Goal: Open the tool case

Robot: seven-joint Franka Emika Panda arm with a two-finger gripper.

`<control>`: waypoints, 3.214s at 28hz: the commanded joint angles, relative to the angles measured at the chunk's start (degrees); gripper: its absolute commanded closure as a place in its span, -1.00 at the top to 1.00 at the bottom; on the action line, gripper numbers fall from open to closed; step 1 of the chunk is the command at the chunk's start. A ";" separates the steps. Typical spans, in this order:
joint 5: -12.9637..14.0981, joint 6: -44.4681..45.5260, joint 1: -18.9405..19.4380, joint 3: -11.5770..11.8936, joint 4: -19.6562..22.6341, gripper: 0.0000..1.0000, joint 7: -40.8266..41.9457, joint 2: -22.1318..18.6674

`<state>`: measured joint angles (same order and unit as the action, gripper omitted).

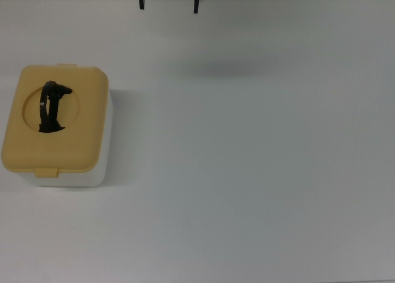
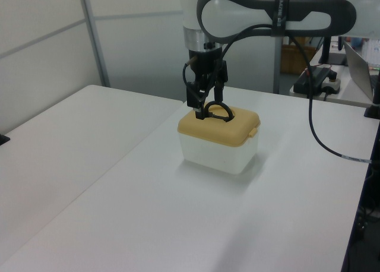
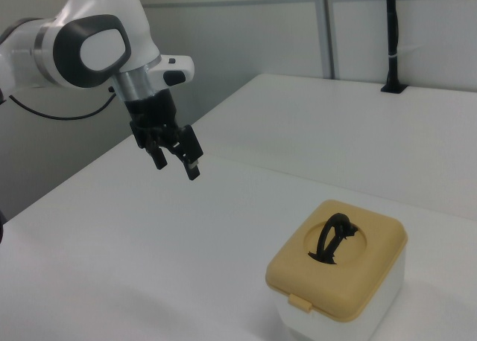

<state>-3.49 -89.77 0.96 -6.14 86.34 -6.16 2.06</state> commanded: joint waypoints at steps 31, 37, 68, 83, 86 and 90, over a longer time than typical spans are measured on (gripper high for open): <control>0.76 -16.40 -9.22 12.20 0.23 1.00 24.53 10.85; 1.99 -19.74 -9.48 12.20 0.50 1.00 24.18 13.49; 7.62 -25.46 -10.63 12.20 -1.52 -1.00 30.33 17.19; 7.71 -24.93 -10.89 12.20 -1.79 -1.00 31.13 15.52; 7.62 -24.32 -10.80 11.59 -1.70 -1.00 31.12 14.11; 7.53 -21.51 -10.36 9.05 -1.70 -1.00 30.69 13.14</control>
<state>2.61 -114.03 -9.67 5.45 84.00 23.40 17.64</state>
